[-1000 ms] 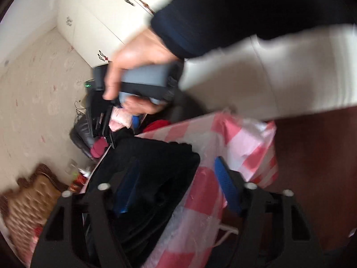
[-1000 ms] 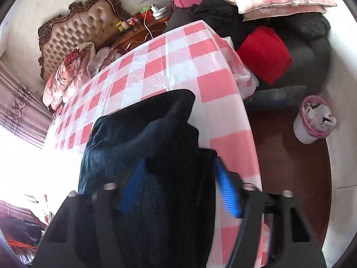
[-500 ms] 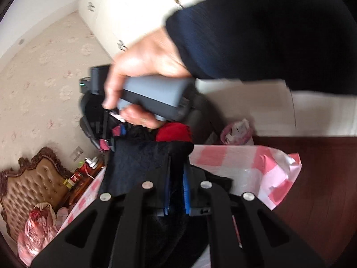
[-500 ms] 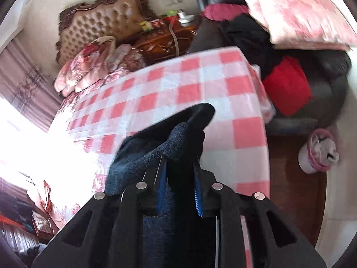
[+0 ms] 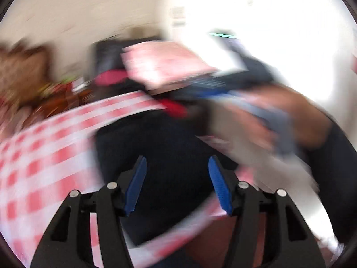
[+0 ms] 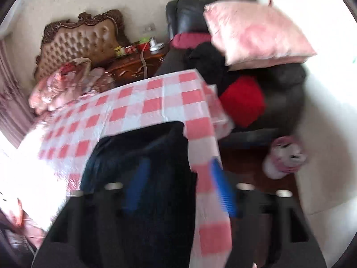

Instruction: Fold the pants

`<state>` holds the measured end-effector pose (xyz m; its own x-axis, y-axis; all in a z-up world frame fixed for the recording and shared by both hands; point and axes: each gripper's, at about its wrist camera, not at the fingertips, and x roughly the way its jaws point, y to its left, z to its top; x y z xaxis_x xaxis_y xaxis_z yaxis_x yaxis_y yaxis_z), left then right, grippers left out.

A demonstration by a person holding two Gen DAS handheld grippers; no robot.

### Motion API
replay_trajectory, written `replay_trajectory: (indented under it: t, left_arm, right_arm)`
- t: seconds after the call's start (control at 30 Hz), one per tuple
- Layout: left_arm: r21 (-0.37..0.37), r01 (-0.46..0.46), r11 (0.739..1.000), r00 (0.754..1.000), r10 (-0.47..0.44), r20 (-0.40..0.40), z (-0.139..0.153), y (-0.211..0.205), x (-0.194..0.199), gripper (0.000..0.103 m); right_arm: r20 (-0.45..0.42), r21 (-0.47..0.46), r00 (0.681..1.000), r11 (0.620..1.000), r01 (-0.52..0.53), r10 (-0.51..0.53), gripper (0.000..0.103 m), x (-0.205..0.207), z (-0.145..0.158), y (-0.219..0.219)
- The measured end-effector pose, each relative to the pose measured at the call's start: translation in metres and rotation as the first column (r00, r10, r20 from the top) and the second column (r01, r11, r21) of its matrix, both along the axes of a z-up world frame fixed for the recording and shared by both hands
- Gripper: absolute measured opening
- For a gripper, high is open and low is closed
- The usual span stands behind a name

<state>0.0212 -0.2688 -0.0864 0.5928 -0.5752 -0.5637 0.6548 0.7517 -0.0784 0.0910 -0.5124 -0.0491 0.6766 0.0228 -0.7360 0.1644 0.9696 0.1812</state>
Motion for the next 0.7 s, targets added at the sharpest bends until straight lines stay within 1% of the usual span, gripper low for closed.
replay_trajectory:
  t: [0.03,0.07,0.1,0.13,0.17,0.23,0.27,0.3,0.33,0.37,0.43,0.47,0.57,0.63,0.67,0.7]
  left_arm:
    - [0.006,-0.039,0.999,0.999,0.039,-0.037,-0.004,0.011,0.015,0.053]
    - [0.037,-0.069,0.997,0.993,0.072,-0.091,-0.015,0.017,0.029,0.044]
    - [0.057,-0.072,0.996,0.989,0.079,-0.123,-0.022,0.018,0.035,0.043]
    - [0.074,-0.045,0.996,0.985,0.057,-0.165,-0.034,0.016,0.040,0.043]
    - [0.111,-0.041,0.993,0.979,0.062,-0.192,-0.047,0.013,0.043,0.042]
    - [0.156,-0.040,0.987,0.968,0.076,-0.238,-0.065,0.010,0.046,0.042]
    - [0.163,-0.039,0.986,0.974,0.075,-0.216,-0.068,0.008,0.045,0.043]
    - [0.160,-0.046,0.986,0.974,0.079,-0.211,-0.067,0.010,0.044,0.044]
    - [0.150,-0.053,0.987,0.971,0.086,-0.221,-0.065,0.012,0.045,0.043]
    - [0.128,-0.066,0.990,0.968,0.095,-0.233,-0.060,0.016,0.043,0.044]
    - [0.109,-0.068,0.992,0.972,0.090,-0.218,-0.053,0.022,0.037,0.048]
    - [0.102,-0.077,0.992,0.973,0.097,-0.210,-0.053,0.025,0.035,0.053]
    - [0.078,-0.108,0.991,0.974,0.122,-0.193,-0.043,0.036,0.022,0.058]
    - [0.073,-0.120,0.990,0.974,0.132,-0.185,-0.031,0.039,0.012,0.066]
    - [0.067,-0.126,0.990,0.974,0.136,-0.182,-0.029,0.042,0.006,0.072]
    - [0.068,-0.135,0.989,0.972,0.145,-0.184,-0.026,0.043,0.000,0.076]
  right_arm:
    - [0.004,0.000,1.000,1.000,-0.007,0.007,0.076,-0.011,-0.002,0.009]
    - [0.005,-0.009,1.000,1.000,0.000,0.000,0.076,-0.023,-0.007,0.019]
    - [0.001,-0.039,1.000,0.999,0.029,-0.029,0.076,-0.035,-0.013,0.027]
    - [-0.010,-0.072,0.999,0.996,0.049,-0.050,0.076,-0.043,-0.019,0.034]
    - [-0.026,-0.099,0.998,0.993,0.061,-0.064,0.076,-0.050,-0.028,0.042]
    - [-0.053,-0.129,0.995,0.988,0.081,-0.088,0.076,-0.060,-0.045,0.050]
    - [-0.090,-0.158,0.990,0.983,0.092,-0.107,0.076,-0.060,-0.060,0.054]
    - [-0.127,-0.174,0.985,0.980,0.092,-0.115,0.075,-0.059,-0.075,0.055]
    - [-0.133,-0.161,0.984,0.982,0.097,-0.119,0.074,-0.061,-0.084,0.054]
    - [-0.124,-0.147,0.984,0.983,0.108,-0.126,0.074,-0.064,-0.086,0.053]
    - [-0.101,-0.169,0.984,0.977,0.129,-0.148,0.074,-0.071,-0.079,0.055]
    - [-0.086,-0.184,0.983,0.973,0.142,-0.160,0.074,-0.075,-0.074,0.057]
    - [-0.043,-0.215,0.980,0.960,0.181,-0.195,0.074,-0.094,-0.060,0.065]
    - [-0.020,-0.235,0.978,0.952,0.198,-0.208,0.074,-0.106,-0.054,0.072]
    - [-0.011,-0.238,0.977,0.950,0.203,-0.212,0.074,-0.113,-0.051,0.076]
    - [-0.003,-0.236,0.977,0.949,0.207,-0.214,0.074,-0.120,-0.048,0.080]
